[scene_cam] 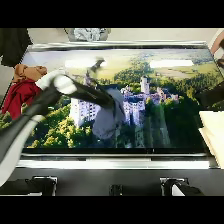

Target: Fold the shirts.

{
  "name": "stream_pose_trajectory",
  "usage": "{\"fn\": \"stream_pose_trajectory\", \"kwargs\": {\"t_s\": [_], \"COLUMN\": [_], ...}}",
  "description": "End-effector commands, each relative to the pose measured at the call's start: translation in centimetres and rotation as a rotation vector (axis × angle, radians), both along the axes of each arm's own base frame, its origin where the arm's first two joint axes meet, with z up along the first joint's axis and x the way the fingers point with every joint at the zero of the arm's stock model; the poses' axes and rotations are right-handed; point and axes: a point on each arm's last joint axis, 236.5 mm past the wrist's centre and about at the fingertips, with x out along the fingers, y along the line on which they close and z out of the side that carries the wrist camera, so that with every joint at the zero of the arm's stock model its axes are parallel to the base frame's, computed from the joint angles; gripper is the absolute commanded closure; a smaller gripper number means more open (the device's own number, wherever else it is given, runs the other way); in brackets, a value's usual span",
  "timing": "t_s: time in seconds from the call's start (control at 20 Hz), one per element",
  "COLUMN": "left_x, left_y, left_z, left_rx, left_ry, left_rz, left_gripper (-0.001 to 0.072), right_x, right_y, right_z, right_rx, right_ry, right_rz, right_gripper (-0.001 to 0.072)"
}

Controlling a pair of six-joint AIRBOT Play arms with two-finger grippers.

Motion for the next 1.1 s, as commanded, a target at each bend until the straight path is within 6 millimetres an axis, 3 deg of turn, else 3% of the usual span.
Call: {"fn": "stream_pose_trajectory", "kwargs": {"t_s": [0.0,0.05,0.15,0.25,0.35,0.45,0.55,0.65,0.75,0.9,1.05], "left_x": [-3.5,-2.9,0.0,3.4,3.4,0.6,-3.0,-7.0,-9.5,-12.3,-12.7], "left_y": [-2.5,-1.7,2.5,9.9,16.7,20.3,20.3,17.1,14.2,11.3,9.2], "left_z": [-6.1,-4.4,0.9,4.8,4.7,0.1,-5.9,-10.1,-13.2,-15.7,-16.4], "left_rx": [0.017,0.005,0.021,0.095,0.160,0.202,0.204,0.119,0.070,0.070,0.083], "left_ry": [0.230,0.225,0.145,0.047,0.108,0.278,0.435,0.557,0.609,0.624,0.558], "left_rz": [-0.098,-0.100,-0.070,0.071,0.199,0.250,0.274,0.248,0.243,0.225,0.203], "left_gripper": [0.0119,-0.0001,-0.0002,-0.0002,-0.0002,-0.0002,-0.0002,-0.0002,-0.0003,-0.0006,-0.0008], "right_x": [1.6,2.7,4.2,4.9,5.3,5.2,4.5,3.5,2.7,2.2,2.0], "right_y": [-0.2,0.1,1.6,4.2,7.1,8.8,9.5,9.7,9.8,9.8,9.8], "right_z": [-3.9,-4.9,-6.9,-9.0,-11.2,-14.0,-17.1,-19.5,-20.9,-22.0,-23.1], "right_rx": [0.028,0.048,0.113,0.222,0.350,0.447,0.500,0.524,0.530,0.531,0.531], "right_ry": [0.117,0.129,0.164,0.223,0.284,0.351,0.436,0.509,0.544,0.566,0.588], "right_rz": [0.004,0.019,0.066,0.148,0.224,0.258,0.247,0.237,0.247,0.249,0.275], "right_gripper": [0.0040,0.0039,0.0033,0.0019,0.0012,0.0011,0.0010,0.0010,0.0002,-0.0001,-0.0005]}}
